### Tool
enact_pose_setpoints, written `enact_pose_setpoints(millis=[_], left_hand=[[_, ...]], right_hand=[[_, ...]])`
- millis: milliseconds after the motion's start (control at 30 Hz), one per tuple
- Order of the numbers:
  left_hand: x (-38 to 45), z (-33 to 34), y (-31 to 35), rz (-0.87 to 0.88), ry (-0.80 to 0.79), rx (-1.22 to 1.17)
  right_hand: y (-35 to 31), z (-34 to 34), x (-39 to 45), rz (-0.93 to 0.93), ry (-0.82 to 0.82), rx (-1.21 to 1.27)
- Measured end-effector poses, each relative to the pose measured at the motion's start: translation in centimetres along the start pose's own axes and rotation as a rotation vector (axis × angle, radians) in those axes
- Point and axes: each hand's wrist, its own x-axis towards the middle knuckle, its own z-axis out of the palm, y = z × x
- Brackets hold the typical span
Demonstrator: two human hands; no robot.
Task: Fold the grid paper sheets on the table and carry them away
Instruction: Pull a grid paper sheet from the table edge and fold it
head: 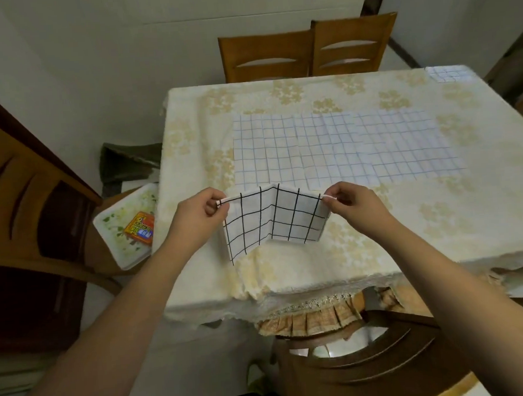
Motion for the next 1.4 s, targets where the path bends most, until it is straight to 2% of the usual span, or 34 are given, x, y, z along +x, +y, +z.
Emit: enact_pose_setpoints(millis=[133, 467, 633, 700, 800, 867, 1067, 1200, 1300, 1400], left_hand=[[-0.6, 1.8, 0.1, -0.049, -0.023, -0.110], [-3.8, 8.6, 2.0, -0.074, 0.007, -0.181], [-4.2, 10.0, 2.3, -0.050, -0.074, -0.164], [-4.2, 10.1, 2.3, -0.096, -0.120, -0.287], [-3.9, 10.0, 2.9, -0.260, -0.134, -0.566], [-3.4, 9.9, 3.1, -0.330, -0.131, -0.666], [-2.4, 10.1, 2.3, -0.276, -0.143, -0.629], [-2.5, 10.1, 0.7, -0.278, -0.149, -0.580], [-3.3, 10.0, -0.6, -0.369, -0.102, -0.610], [-4.4, 10.2, -3.1, -0.530, -0.055, -0.637]], right_hand=[[-0.1, 1.1, -0.7, 0.036, -0.003, 0.059], [-1.2, 8.0, -3.4, 0.113, 0.068, 0.187], [-1.4, 9.5, -3.9, 0.147, 0.082, 0.285], [-1.5, 9.4, -4.1, 0.148, 0.067, 0.299], [-1.5, 9.1, -4.3, 0.108, -0.013, 0.238], [-1.4, 9.0, -4.5, 0.060, -0.074, 0.185], [-1.0, 9.2, -4.7, -0.137, -0.114, -0.059], [-0.7, 9.8, -4.7, -0.207, -0.106, -0.069], [-0.1, 10.1, -4.9, -0.189, -0.035, 0.001], [0.6, 10.6, -5.1, -0.027, -0.043, 0.012]])
